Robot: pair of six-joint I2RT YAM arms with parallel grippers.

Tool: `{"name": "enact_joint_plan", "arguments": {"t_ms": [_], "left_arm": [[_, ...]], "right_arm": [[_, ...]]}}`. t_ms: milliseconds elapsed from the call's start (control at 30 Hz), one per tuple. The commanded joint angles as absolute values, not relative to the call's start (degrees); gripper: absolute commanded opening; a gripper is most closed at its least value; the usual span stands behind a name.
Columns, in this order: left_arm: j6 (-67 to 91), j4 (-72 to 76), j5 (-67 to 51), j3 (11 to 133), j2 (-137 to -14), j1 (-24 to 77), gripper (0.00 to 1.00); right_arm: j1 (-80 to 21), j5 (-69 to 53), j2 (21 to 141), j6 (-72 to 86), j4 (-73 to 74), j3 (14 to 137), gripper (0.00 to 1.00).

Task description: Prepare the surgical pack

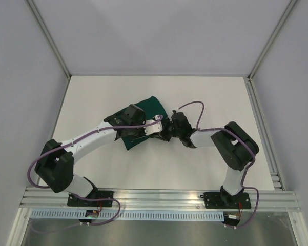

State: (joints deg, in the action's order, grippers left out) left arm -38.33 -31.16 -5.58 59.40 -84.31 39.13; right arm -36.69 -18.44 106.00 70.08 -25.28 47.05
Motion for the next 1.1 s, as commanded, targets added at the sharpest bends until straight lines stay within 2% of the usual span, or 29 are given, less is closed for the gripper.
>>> {"name": "enact_joint_plan", "arguments": {"t_ms": [0,133,233,300,600,1067], "left_arm": [[-40.1,-32.1,-5.5,59.8,-84.5,39.6,0.05],[-40.3,-32.4,-6.2,60.2,-84.6,39.5,0.06],[-40.3,-32.5,-6.2,60.4,-84.6,39.2,0.06],[-40.0,-32.9,-6.2,60.6,-84.6,39.2,0.07],[-39.8,-33.1,-5.6,60.7,-84.8,39.2,0.07],[-39.9,-33.0,-5.6,60.8,-85.1,39.1,0.07]], "right_arm": [[-36.2,-16.4,100.1,66.1,-20.2,46.8,0.04],[-36.2,-13.6,96.0,62.7,-10.1,46.1,0.16],[-35.7,-12.7,95.1,61.4,-9.1,44.6,0.25],[-35.1,-12.6,95.5,60.7,-9.6,44.4,0.27],[-34.6,-11.3,97.4,56.3,-11.9,48.5,0.31],[-34.5,-13.7,104.6,57.4,-14.2,54.2,0.37]]}}
